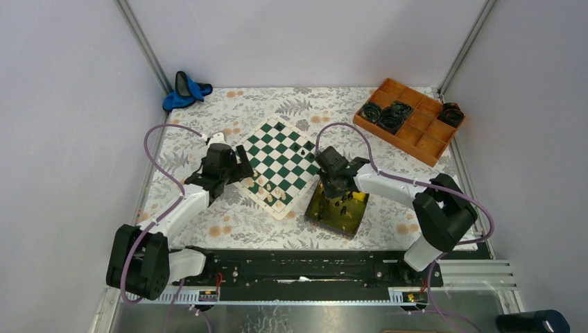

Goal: Set up the chess pieces on the board
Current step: Pick up the chess piece from the storage box.

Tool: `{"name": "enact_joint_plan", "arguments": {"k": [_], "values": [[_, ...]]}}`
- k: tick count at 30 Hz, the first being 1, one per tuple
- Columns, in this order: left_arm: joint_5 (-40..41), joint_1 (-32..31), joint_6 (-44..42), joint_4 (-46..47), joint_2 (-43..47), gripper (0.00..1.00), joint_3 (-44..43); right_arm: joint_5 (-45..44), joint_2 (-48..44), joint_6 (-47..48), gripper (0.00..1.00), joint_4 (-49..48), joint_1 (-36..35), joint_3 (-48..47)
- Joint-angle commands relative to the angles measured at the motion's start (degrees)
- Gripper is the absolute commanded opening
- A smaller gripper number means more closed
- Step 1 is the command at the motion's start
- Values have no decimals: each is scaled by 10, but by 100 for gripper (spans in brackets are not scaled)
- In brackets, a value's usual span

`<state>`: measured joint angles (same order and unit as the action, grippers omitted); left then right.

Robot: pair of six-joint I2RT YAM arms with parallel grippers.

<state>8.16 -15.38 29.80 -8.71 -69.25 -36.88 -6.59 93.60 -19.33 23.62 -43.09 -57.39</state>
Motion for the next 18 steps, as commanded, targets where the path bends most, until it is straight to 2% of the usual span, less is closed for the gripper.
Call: {"name": "enact_joint_plan", "arguments": {"k": [1,10,18], "values": [[17,-4,-10,14,6,99,-10,-18,-45,7,9,34,-9,-44],[21,-4,-11,13,12,99,-12,-27,-49,26,9,77,-10,-127],[22,-4,-10,13,22,99,-11,-38,47,64,9,79,-10,-253]]}}
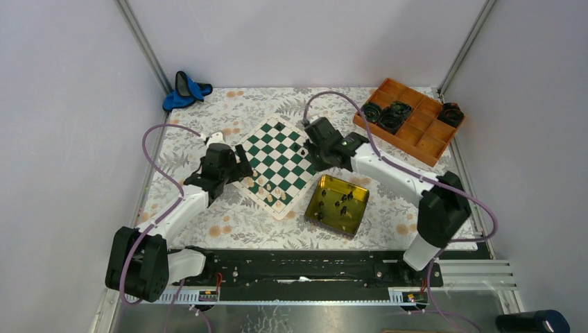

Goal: Set up the chess pieces on the board
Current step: Pick up the chess piece from the storage box, then place the chess piece on the chessboard.

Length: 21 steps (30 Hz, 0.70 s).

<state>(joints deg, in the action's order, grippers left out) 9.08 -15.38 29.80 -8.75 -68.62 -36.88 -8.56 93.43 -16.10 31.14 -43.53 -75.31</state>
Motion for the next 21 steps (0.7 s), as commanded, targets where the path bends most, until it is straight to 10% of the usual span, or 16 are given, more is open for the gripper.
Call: {"name": "enact_joint_plan", "arguments": {"k": [1,21], "values": [[12,-4,-10,14,17,99,-10,-21,67,38,9,5,-6,-95],[4,-4,-4,19,36,99,-8,-54,478,95,8,105,1,-608]]}}
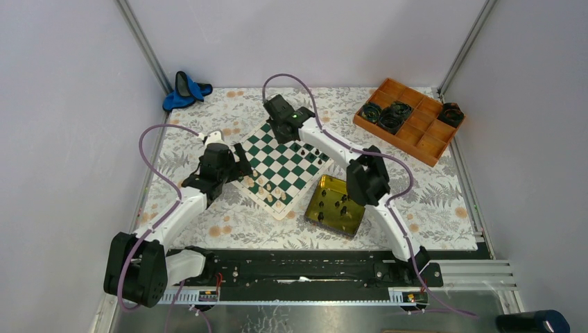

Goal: Set up the chess pieces on the board
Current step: Place the chess piece on the chessboard.

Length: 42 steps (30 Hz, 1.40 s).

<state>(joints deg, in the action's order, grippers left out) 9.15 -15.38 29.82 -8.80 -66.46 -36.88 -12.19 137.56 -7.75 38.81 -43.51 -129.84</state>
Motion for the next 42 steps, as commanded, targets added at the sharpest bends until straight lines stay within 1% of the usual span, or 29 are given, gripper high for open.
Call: {"name": "enact_joint_plan", "arguments": {"k": [1,4,11,42], "values": [[3,-3,-4,20,15,99,-7,-24,43,11,8,24,1,-65],[1,-4,-3,21,15,99,-6,-39,55,13,8,9,4,-59],[-9,-4,-2,24,9,99,-6,-41,72,6,8,-15,16,-56],[-13,-3,0,26,-11,99,-7,-15,106,1,7,-43,36,-77]]}}
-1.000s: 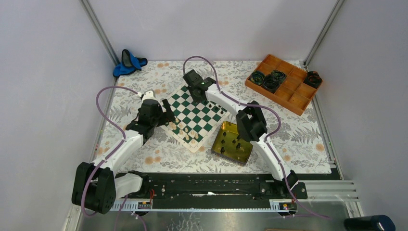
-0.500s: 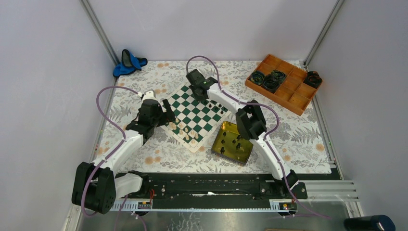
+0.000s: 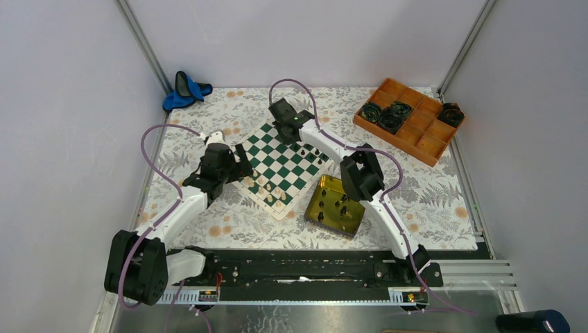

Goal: Set up the chess pieces on the board
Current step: Place the chess piece on the chessboard.

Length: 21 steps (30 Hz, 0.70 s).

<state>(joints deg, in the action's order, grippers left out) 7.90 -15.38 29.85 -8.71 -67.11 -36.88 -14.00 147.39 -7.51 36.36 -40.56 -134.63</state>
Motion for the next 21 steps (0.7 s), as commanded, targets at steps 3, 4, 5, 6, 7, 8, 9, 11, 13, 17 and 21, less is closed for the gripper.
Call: {"name": "enact_joint_plan", "arguments": {"k": [3,4,5,6,7,8,9,11,13,17,21], "values": [[0,-4,0,25,-6,99,-8,8,10,-2,7,-19,7,-34],[0,-4,0,26,-6,99,-8,10,10,-3,7,-19,8,-36],[0,-4,0,26,-6,99,-7,11,11,-4,8,-19,8,-36],[0,-4,0,26,-6,99,-7,13,12,-4,8,-19,9,-36],[0,-4,0,26,-7,99,-8,14,12,-4,8,-19,9,-36],[0,-4,0,25,-7,99,-7,16,12,-4,8,-19,9,-36],[0,-3,0,26,-8,99,-8,18,13,-5,8,-18,9,-36],[-1,-3,0,26,-8,99,-8,23,14,-5,9,-17,9,-36],[-1,-4,0,25,-9,99,-7,27,15,-6,12,-16,9,-35],[-1,-4,0,25,-9,99,-7,32,12,-5,26,-19,9,-34],[-1,-3,0,25,-8,99,-7,32,8,-3,36,-22,9,-34]]}}
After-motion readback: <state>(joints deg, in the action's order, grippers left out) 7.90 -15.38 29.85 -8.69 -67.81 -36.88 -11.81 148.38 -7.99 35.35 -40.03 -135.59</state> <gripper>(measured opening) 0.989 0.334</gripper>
